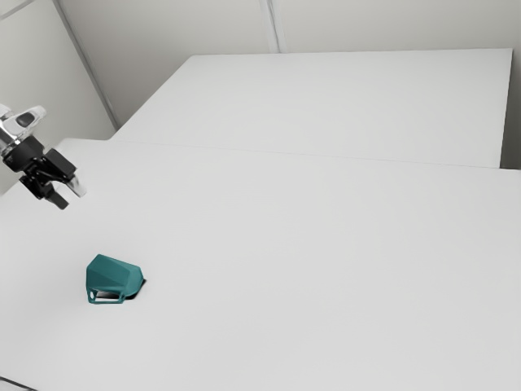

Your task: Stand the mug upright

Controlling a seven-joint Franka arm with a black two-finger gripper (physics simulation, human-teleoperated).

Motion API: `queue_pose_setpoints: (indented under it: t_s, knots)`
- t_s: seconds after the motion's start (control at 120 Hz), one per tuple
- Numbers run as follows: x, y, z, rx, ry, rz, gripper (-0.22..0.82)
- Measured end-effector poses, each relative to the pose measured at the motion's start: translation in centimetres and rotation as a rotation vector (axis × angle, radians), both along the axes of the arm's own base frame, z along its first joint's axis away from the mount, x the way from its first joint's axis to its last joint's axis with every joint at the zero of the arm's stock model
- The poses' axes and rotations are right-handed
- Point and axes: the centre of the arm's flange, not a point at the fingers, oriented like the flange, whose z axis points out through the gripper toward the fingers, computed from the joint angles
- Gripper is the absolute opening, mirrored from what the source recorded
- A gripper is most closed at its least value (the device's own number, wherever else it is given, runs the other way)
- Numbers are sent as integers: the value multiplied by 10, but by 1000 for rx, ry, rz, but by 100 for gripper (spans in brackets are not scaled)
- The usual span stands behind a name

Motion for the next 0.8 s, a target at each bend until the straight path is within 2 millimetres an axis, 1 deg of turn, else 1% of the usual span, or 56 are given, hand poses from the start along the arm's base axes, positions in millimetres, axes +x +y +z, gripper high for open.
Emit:
queue_pose_setpoints:
  t_s: [0.058,0.208,0.292,0.35,0.442,0.592,0.667,0.733,0.8]
  knots:
    - [-7,14,-11,-13,-6,-8,60]
    - [-22,52,-49,-60,-14,-8,60]
    - [-28,66,-67,-87,-28,-17,60]
    - [-23,66,-85,-110,-28,-41,60]
    - [-10,58,-115,-150,-29,-89,60]
    - [-8,64,-144,-200,-66,-110,60]
    - [-10,66,-156,-224,-83,-117,60]
    - [-10,66,-166,-246,-97,-126,60]
    - [-11,64,-179,-268,-97,-137,60]
